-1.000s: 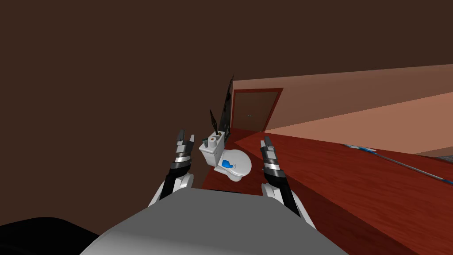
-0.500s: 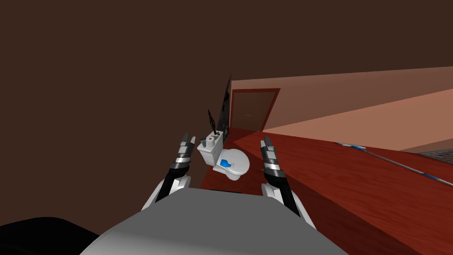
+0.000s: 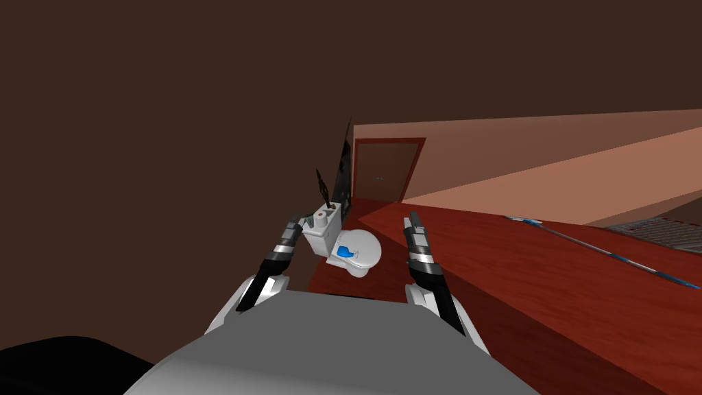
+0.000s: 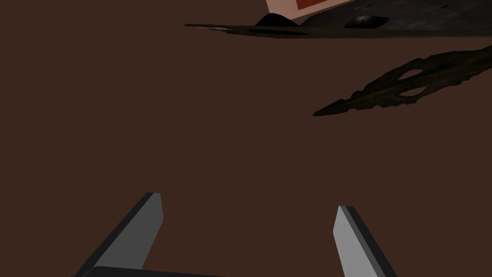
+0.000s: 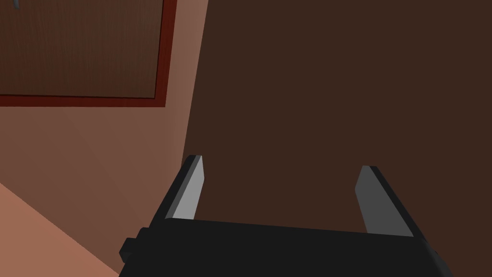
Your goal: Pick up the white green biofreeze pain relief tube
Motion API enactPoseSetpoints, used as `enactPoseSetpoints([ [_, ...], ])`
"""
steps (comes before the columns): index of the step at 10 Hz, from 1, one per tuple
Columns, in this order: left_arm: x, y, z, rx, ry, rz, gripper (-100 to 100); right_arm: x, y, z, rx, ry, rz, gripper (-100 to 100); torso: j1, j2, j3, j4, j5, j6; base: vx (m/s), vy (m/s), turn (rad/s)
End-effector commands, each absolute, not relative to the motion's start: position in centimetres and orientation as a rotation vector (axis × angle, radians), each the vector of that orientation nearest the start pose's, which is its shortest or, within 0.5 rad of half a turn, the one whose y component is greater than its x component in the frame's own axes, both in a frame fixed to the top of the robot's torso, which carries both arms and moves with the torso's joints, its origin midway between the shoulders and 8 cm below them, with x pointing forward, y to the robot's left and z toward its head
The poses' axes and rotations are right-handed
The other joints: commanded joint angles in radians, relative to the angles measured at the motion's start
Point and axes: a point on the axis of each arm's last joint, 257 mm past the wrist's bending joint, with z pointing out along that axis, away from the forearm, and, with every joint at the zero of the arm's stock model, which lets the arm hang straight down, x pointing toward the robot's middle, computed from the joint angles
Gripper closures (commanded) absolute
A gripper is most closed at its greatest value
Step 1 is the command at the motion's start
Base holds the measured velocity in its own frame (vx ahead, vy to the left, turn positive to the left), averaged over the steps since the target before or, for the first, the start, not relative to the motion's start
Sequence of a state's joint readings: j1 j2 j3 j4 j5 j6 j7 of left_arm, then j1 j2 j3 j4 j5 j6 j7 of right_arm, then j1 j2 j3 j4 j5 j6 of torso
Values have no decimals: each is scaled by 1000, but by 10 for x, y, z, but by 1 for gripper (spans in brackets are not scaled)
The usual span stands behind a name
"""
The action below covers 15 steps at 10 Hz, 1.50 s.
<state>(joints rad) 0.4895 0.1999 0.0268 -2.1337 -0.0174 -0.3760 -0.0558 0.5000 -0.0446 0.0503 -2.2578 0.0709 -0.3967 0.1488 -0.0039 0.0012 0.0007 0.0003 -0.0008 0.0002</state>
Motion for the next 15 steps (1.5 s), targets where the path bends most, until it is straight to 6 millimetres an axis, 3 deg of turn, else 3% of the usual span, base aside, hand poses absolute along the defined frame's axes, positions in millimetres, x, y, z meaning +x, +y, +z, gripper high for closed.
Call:
enactPoseSetpoints([
  [1, 391, 297, -90, -686, 1060, -1074, -100, 368, -255, -8, 618, 816, 1139, 0, 0, 0, 0, 0, 0, 0, -2, -75, -143],
  [3, 398, 311, -123, -701, 1170, -998, -100, 368, -255, -8, 618, 816, 1139, 0, 0, 0, 0, 0, 0, 0, -9, -79, -105],
  [4, 398, 311, -124, -701, 1176, -996, -100, 368, -255, -8, 618, 816, 1139, 0, -1, -1, 0, 0, 0, 0, 1, -50, -39],
  [7, 402, 343, -176, -719, 1348, -851, -100, 368, -255, -8, 618, 816, 1139, 0, 2, -1, 0, 0, 0, 0, 1, -52, -119],
  [8, 402, 343, -177, -723, 1351, -848, -100, 368, -255, -8, 618, 816, 1139, 0, 0, -1, -1, 0, 0, 0, 7, -56, -41],
  [10, 401, 370, -211, -736, 1458, -738, -100, 368, -255, -8, 618, 816, 1139, 0, 1, -1, -1, 0, 0, 0, -1, -53, -119],
  [11, 401, 372, -212, -737, 1464, -733, -100, 368, -255, -8, 618, 816, 1139, 0, 1, -1, 0, 0, 0, 0, 0, -38, -46],
  [13, 396, 404, -242, -746, 1565, -611, -100, 368, -255, -8, 618, 816, 1139, 0, 2, -1, -1, 0, 0, 0, 3, -49, -112],
  [14, 396, 404, -243, -750, 1568, -607, -100, 368, -255, -8, 618, 816, 1139, 0, 1, -1, -1, 0, 0, 0, 0, -39, -53],
  [15, 392, 422, -257, -756, 1616, -541, -100, 368, -255, -8, 618, 816, 1139, 0, 2, -1, 0, 0, 0, -1, 4, -32, -92],
])
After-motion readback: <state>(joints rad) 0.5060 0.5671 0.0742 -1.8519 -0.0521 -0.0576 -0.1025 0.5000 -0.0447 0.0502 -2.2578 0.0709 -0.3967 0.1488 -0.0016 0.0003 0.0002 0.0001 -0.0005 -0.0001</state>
